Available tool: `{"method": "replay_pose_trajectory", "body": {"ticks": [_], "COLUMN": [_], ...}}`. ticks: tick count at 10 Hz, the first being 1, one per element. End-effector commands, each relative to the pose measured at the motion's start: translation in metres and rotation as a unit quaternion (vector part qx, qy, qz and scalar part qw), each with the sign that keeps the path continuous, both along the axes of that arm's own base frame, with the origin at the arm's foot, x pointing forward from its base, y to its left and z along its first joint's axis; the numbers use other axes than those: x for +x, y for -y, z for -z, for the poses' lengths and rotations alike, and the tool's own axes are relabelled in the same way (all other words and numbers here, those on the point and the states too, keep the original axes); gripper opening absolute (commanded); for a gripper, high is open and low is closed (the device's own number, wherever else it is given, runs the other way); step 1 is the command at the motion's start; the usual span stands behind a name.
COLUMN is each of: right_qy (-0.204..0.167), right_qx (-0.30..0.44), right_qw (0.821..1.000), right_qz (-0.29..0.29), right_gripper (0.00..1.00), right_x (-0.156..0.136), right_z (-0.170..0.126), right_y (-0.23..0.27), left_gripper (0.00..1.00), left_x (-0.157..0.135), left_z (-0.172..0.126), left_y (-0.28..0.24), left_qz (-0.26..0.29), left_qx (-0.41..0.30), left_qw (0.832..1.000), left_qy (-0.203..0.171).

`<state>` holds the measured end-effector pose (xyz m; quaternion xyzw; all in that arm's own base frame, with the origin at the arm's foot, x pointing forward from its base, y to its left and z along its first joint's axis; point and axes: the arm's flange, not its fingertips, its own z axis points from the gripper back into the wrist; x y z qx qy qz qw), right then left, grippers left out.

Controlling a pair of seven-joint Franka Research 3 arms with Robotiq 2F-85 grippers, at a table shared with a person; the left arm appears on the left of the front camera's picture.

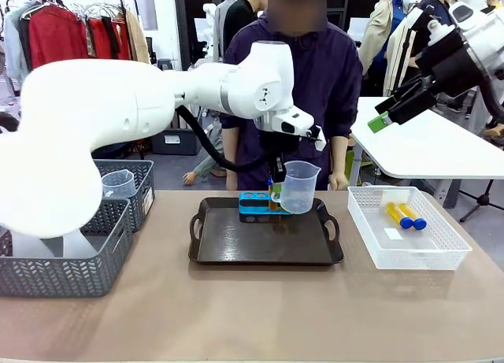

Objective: Prepare the laboratory tools.
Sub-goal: Pick up one Large Measuring Cup and place it on the Handle tray.

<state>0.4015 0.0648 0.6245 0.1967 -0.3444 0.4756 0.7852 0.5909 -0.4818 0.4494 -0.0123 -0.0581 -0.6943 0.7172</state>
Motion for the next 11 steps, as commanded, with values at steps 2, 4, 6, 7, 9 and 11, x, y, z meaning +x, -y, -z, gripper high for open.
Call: {"method": "replay_pose_trajectory", "body": {"ticks": [2, 4, 6, 7, 9, 11], "right_qy": [0.002, 0.002, 0.002, 0.002, 0.002, 0.002], "right_qx": [0.003, 0.003, 0.003, 0.003, 0.003, 0.003], "right_qw": [1.0, 1.0, 1.0, 1.0, 1.0, 1.0], "right_qz": [-0.002, -0.002, -0.002, -0.002, -0.002, -0.002], "right_gripper": [1.0, 1.0, 1.0, 1.0, 1.0, 1.0], "right_x": [0.0, 0.0, 0.0, 0.0, 0.0, 0.0], "right_z": [-0.001, -0.001, -0.001, -0.001, -0.001, -0.001], "right_y": [0.0, 0.0, 0.0, 0.0, 0.0, 0.0], "left_gripper": [0.0, 0.0, 0.0, 0.0, 0.0, 0.03], "left_x": [0.009, 0.0, -0.005, -0.009, -0.013, -0.017], "left_z": [0.016, 0.032, 0.047, 0.053, 0.063, 0.068], "left_y": [0.011, 0.015, 0.015, 0.016, 0.015, 0.015], "left_qz": [0.046, 0.055, 0.067, 0.07, 0.076, 0.077], "left_qx": [-0.008, -0.002, 0.003, 0.007, 0.014, 0.016], "left_qw": [0.999, 0.998, 0.997, 0.997, 0.996, 0.996], "left_qy": [-0.013, -0.024, -0.025, -0.032, -0.043, -0.052]}}
